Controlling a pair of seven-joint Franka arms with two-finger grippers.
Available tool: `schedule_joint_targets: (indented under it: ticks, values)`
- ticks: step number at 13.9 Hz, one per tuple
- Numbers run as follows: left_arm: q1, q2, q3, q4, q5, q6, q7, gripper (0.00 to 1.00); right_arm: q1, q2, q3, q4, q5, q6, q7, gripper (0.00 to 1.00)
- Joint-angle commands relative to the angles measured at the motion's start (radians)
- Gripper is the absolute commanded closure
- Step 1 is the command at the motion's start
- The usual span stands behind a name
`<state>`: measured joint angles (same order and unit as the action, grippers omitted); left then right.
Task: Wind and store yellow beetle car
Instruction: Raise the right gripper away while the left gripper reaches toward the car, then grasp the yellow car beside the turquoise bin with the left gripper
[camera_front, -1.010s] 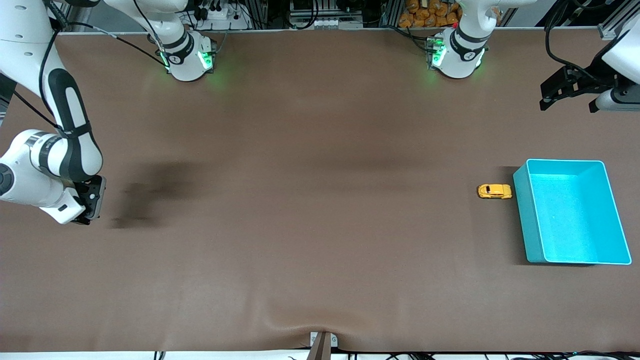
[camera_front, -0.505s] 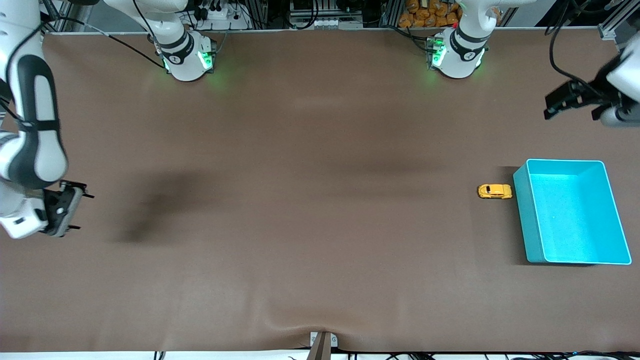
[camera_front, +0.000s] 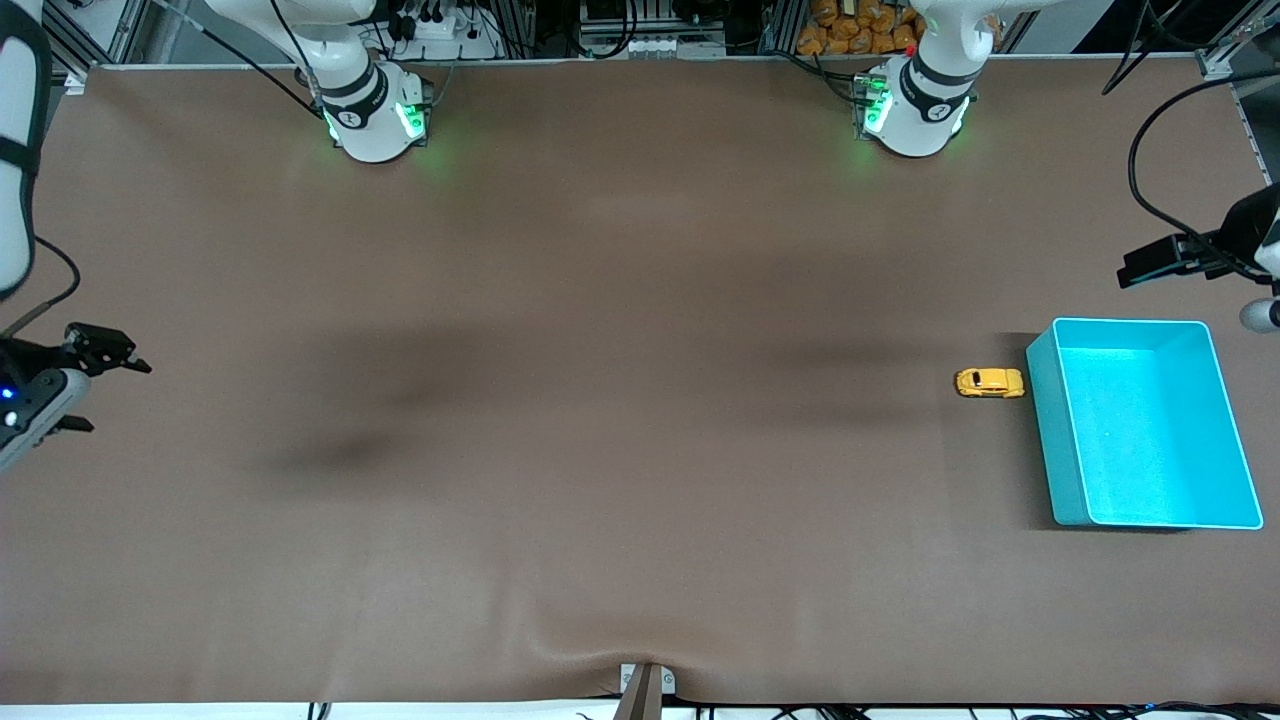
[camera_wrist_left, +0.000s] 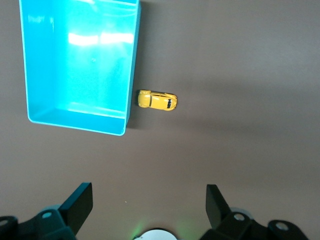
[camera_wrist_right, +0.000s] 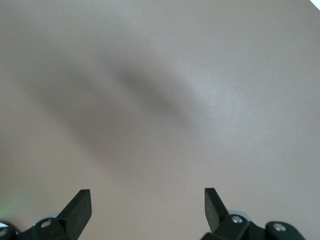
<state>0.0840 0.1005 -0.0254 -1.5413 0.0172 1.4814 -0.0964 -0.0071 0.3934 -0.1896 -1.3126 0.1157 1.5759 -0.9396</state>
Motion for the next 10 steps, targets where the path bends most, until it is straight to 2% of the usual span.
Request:
schedule_joint_targets:
  ticks: [1, 3, 5, 10]
  values:
    - [0.007, 0.041, -0.008, 0.004, 0.021, 0.011, -0.154, 0.0, 0.01, -0.001, -0.007, 0.088, 0.006, -0.08, 0.12, 0.0]
    - [0.01, 0.051, -0.011, -0.023, 0.02, 0.032, -0.232, 0.0, 0.007, -0.011, -0.011, 0.136, 0.002, -0.094, 0.127, 0.0]
    - [0.013, 0.041, -0.011, -0.097, 0.02, 0.088, -0.311, 0.0, -0.013, -0.019, -0.013, 0.173, 0.009, -0.096, 0.139, 0.0]
    - [0.023, -0.024, -0.011, -0.363, 0.02, 0.357, -0.523, 0.0, -0.002, -0.082, -0.005, 0.174, 0.006, -0.099, 0.488, 0.0]
